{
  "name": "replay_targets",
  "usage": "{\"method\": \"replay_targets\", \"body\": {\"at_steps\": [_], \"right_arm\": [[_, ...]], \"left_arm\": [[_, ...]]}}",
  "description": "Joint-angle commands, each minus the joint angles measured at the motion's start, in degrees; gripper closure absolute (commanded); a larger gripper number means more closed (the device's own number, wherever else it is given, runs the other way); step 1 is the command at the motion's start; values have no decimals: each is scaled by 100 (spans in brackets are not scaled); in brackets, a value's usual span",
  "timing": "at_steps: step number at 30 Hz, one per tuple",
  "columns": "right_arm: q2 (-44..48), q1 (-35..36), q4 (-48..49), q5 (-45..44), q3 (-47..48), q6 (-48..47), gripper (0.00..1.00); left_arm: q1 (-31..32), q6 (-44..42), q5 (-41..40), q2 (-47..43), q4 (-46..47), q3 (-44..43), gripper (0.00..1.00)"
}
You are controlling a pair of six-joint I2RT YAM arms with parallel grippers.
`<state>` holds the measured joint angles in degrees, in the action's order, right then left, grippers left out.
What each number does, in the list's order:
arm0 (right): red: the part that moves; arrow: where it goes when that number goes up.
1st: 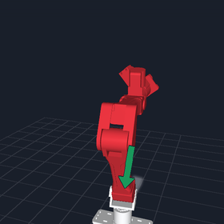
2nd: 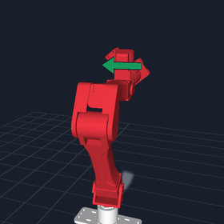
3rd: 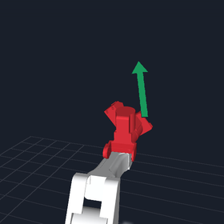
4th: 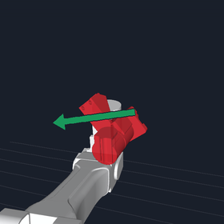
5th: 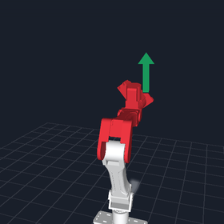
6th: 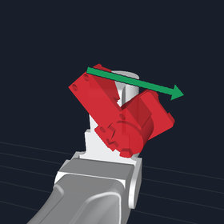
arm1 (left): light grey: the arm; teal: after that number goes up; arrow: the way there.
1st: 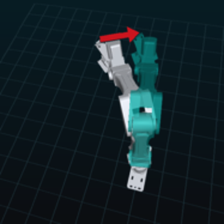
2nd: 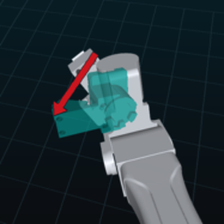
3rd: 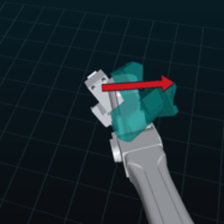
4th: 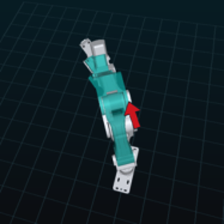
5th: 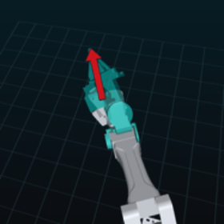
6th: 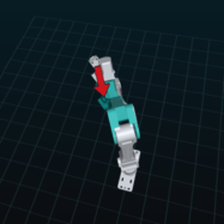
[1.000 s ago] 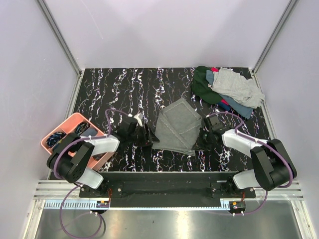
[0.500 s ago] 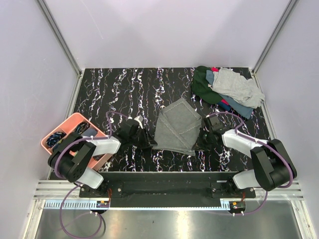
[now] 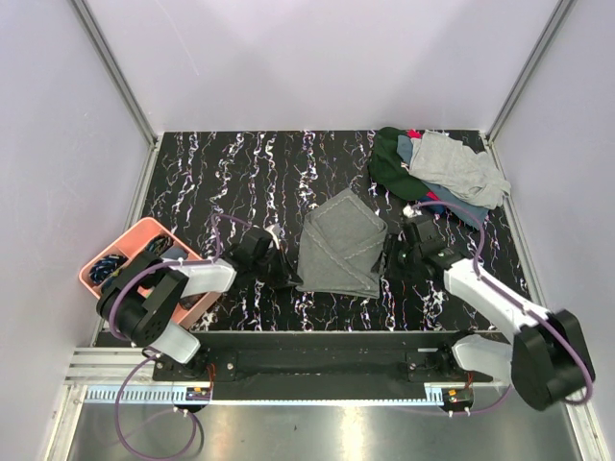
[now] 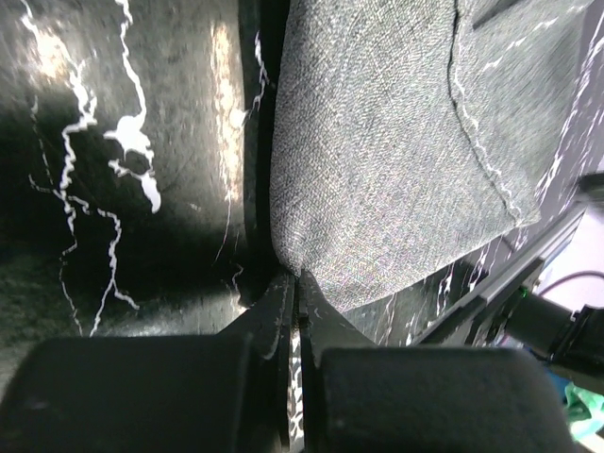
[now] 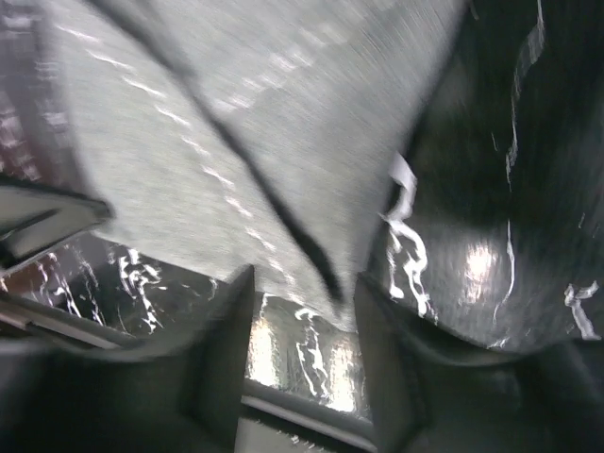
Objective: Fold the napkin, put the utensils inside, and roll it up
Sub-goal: Fold the napkin, then roll the napkin with the utensil
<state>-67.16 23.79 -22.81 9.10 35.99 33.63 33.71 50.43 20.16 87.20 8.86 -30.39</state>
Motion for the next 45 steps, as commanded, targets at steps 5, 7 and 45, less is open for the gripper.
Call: {"method": "replay_targets", "body": {"at_steps": [5,7,45], "right_arm": [[388,1161,732,-883,594,-1585,29],[212,1855,1189,-1348,585,-1780,22],[-1221,2869,1411,-2045,137,-823,31]], "left_arm": [[-365,-359,838,-150,-1027,-362,100],[-479,-368,1006,-151,-1088,-423,100],[-278,-333,928,-133,-1352,-626,48]]}}
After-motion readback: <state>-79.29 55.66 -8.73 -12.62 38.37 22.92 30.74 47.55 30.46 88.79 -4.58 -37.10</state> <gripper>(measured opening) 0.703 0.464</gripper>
